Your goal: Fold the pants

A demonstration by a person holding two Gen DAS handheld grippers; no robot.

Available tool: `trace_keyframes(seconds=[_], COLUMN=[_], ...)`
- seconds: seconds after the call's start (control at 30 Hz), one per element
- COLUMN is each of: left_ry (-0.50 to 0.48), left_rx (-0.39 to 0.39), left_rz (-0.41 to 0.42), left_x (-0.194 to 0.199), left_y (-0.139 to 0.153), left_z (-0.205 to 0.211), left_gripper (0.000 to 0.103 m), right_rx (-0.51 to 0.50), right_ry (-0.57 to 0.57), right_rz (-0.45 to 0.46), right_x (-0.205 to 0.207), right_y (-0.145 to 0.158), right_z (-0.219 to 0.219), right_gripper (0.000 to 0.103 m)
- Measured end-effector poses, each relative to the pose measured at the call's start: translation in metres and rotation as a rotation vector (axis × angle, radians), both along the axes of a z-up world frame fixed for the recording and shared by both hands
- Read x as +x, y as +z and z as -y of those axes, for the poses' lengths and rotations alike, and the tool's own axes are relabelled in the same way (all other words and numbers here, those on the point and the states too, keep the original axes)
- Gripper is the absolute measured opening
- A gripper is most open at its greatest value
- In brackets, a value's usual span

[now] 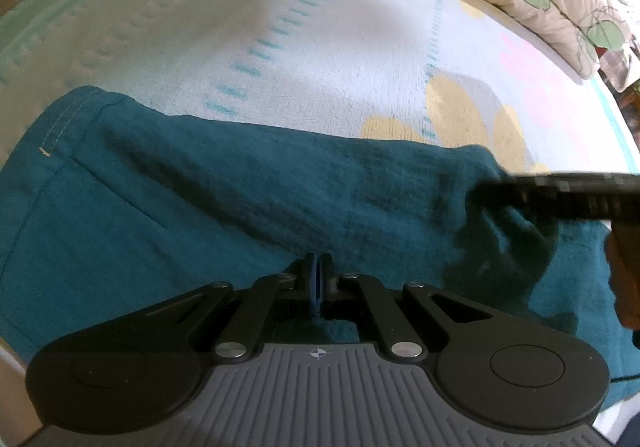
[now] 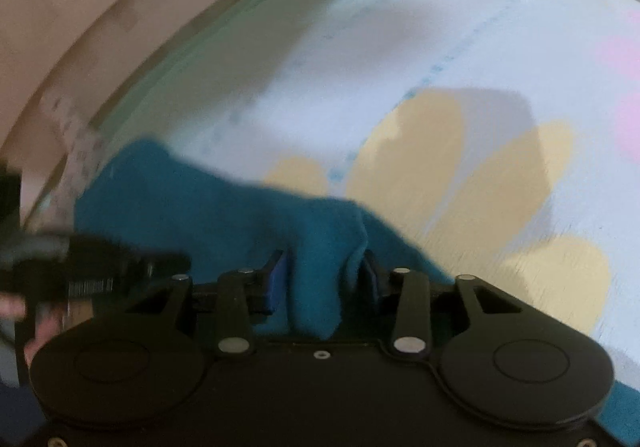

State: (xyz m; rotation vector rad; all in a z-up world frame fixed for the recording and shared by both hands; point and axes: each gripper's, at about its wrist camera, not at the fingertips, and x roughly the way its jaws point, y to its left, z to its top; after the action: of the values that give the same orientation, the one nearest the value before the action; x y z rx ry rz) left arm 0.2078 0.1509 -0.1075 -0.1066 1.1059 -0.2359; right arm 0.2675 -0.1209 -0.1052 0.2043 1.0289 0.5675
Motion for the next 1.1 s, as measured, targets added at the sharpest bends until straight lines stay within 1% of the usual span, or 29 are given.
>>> trace_keyframes(seconds=[0.13, 0.2, 0.27, 0.3, 0.33, 0.37, 0.4, 0.43, 0.47, 0.5, 0.57, 0.6, 0.63, 0.7, 0.73, 0.77, 0.8, 0.87, 0.93, 1.03, 1.1], left_ry=[-0.003, -0.002, -0.003, -0.003, -0.002, -0.003, -0.005, -0.008, -0.008, 0.000, 0.022, 0.029, 0.033, 0.046, 0.047, 0.052, 0.059, 0.069, 0.055, 0.008, -0.039], left_rx=[-0.001, -0.004, -0.003, -0.002, -0.001, 0.000, 0.002, 0.004, 0.008, 0.025, 0.106, 0.146, 0.152, 0.117, 0.117, 0.124, 0.137, 0.165, 0.155, 0.119, 0.109], left_rz=[-0.002, -0.002, 0.000, 0.001, 0.002, 0.004, 0.007, 0.011, 0.021, 0.035, 0.065, 0.071, 0.070, 0.050, 0.037, 0.026, 0.016, 0.013, 0.022, 0.036, 0.047], left_x=[0.001, 0.001, 0.001, 0.000, 0.000, 0.000, -0.001, -0.002, -0.003, -0.005, -0.008, -0.009, -0.009, -0.007, -0.005, -0.004, -0.003, -0.006, -0.014, -0.029, -0.040], left_y=[0.000, 0.000, 0.000, 0.000, 0.000, 0.000, 0.001, 0.001, 0.002, 0.004, 0.007, 0.006, 0.004, 0.004, 0.006, 0.007, 0.009, 0.014, 0.021, 0.028, 0.031], left_z=[-0.001, -0.001, -0.001, -0.001, 0.000, 0.000, 0.000, 0.001, 0.000, -0.001, -0.003, -0.005, -0.009, -0.017, -0.018, -0.019, -0.020, -0.018, -0.012, 0.006, 0.022], left_gripper=[0.002, 0.002, 0.002, 0.002, 0.002, 0.002, 0.002, 0.002, 0.002, 0.002, 0.003, 0.003, 0.003, 0.003, 0.003, 0.003, 0.003, 0.002, 0.002, 0.002, 0.002], right_rx=[0.029, 0.050, 0.094, 0.094, 0.106, 0.093, 0.093, 0.070, 0.041, 0.000, -0.061, -0.092, -0.116, -0.127, -0.122, -0.111, -0.104, -0.080, -0.070, -0.080, -0.099], right_ry=[-0.028, -0.031, -0.018, -0.018, -0.010, 0.006, 0.006, 0.007, -0.003, -0.020, -0.046, -0.049, -0.047, -0.058, -0.082, -0.113, -0.166, -0.226, -0.270, -0.282, -0.274], right_rz=[-0.011, -0.025, -0.042, -0.042, -0.043, -0.037, -0.037, -0.027, 0.003, 0.045, 0.104, 0.117, 0.113, 0.115, 0.121, 0.124, 0.135, 0.143, 0.126, 0.078, 0.036], right_x=[0.014, 0.018, 0.020, 0.020, 0.020, 0.021, 0.021, 0.019, 0.018, 0.016, 0.014, 0.015, 0.016, 0.018, 0.018, 0.018, 0.015, 0.009, -0.003, -0.032, -0.053], right_y=[-0.002, -0.005, -0.006, -0.006, -0.006, -0.008, -0.008, -0.007, -0.005, -0.001, 0.005, 0.004, 0.002, -0.002, 0.000, 0.004, 0.011, 0.025, 0.041, 0.055, 0.055], right_z=[-0.001, -0.001, 0.001, 0.001, 0.000, -0.004, -0.004, -0.006, -0.008, -0.011, -0.018, -0.023, -0.027, -0.029, -0.025, -0.021, -0.012, 0.004, 0.020, 0.035, 0.038], right_gripper=[0.053, 0.053, 0.053, 0.051, 0.043, 0.016, 0.011, 0.010, 0.009, 0.009, 0.009, 0.009, 0.012, 0.016, 0.035, 0.043, 0.043, 0.042, 0.042, 0.042, 0.042])
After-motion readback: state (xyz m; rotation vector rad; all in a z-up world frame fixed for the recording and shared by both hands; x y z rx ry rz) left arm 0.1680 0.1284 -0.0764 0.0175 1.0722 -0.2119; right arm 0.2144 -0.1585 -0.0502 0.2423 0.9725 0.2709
